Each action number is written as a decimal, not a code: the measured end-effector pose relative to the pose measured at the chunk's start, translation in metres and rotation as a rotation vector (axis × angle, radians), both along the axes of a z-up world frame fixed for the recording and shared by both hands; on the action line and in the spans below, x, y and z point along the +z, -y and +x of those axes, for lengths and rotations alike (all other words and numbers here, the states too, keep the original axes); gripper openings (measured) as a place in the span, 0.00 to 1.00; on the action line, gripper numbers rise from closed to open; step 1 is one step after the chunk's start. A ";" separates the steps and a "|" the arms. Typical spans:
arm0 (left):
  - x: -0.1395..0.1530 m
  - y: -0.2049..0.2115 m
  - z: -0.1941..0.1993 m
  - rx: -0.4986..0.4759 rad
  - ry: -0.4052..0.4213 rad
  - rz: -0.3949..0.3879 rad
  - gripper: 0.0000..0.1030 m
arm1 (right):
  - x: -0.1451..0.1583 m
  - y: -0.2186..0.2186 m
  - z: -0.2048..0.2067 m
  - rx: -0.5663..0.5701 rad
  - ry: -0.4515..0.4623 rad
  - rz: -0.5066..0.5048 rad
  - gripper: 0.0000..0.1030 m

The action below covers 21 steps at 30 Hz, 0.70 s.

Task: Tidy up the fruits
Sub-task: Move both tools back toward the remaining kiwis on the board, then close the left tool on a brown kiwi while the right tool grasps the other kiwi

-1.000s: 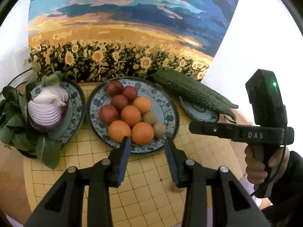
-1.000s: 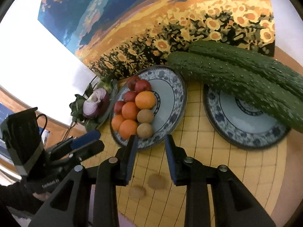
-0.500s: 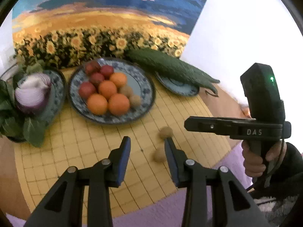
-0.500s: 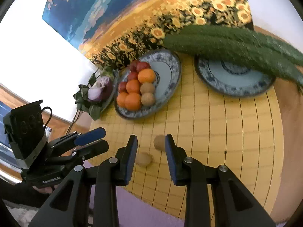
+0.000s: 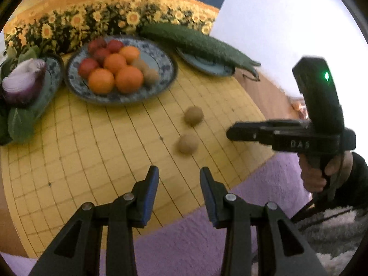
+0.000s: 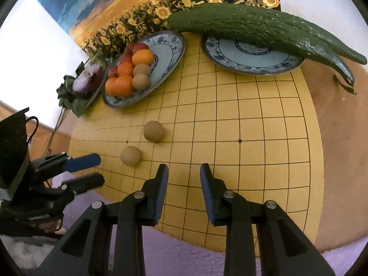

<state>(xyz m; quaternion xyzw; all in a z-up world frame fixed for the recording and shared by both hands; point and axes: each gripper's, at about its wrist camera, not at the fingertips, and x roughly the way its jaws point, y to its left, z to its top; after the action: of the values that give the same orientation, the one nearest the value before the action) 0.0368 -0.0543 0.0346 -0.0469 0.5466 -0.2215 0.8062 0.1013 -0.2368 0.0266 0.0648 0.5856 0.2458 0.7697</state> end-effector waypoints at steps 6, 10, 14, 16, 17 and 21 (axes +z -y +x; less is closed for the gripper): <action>-0.001 0.003 -0.001 -0.010 0.014 0.014 0.38 | 0.004 -0.003 -0.004 0.018 0.015 0.022 0.30; 0.000 0.006 0.003 -0.016 0.027 0.034 0.38 | 0.005 -0.005 -0.004 0.031 0.022 0.025 0.30; -0.002 0.009 0.010 -0.034 0.045 0.055 0.44 | 0.006 -0.009 -0.005 0.037 0.031 0.029 0.30; -0.004 0.011 0.012 -0.040 0.052 0.056 0.47 | 0.006 -0.008 -0.005 0.034 0.030 0.030 0.30; -0.005 0.014 0.015 -0.045 0.049 0.055 0.47 | 0.006 -0.007 -0.005 0.031 0.028 0.030 0.30; -0.009 0.020 0.021 -0.062 0.047 0.045 0.47 | 0.006 -0.004 -0.003 0.015 0.025 0.035 0.30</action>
<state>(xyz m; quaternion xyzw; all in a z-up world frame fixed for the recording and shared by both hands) 0.0580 -0.0741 0.0257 -0.0067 0.5334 -0.2351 0.8125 0.0979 -0.2328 0.0324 0.0709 0.5718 0.2627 0.7739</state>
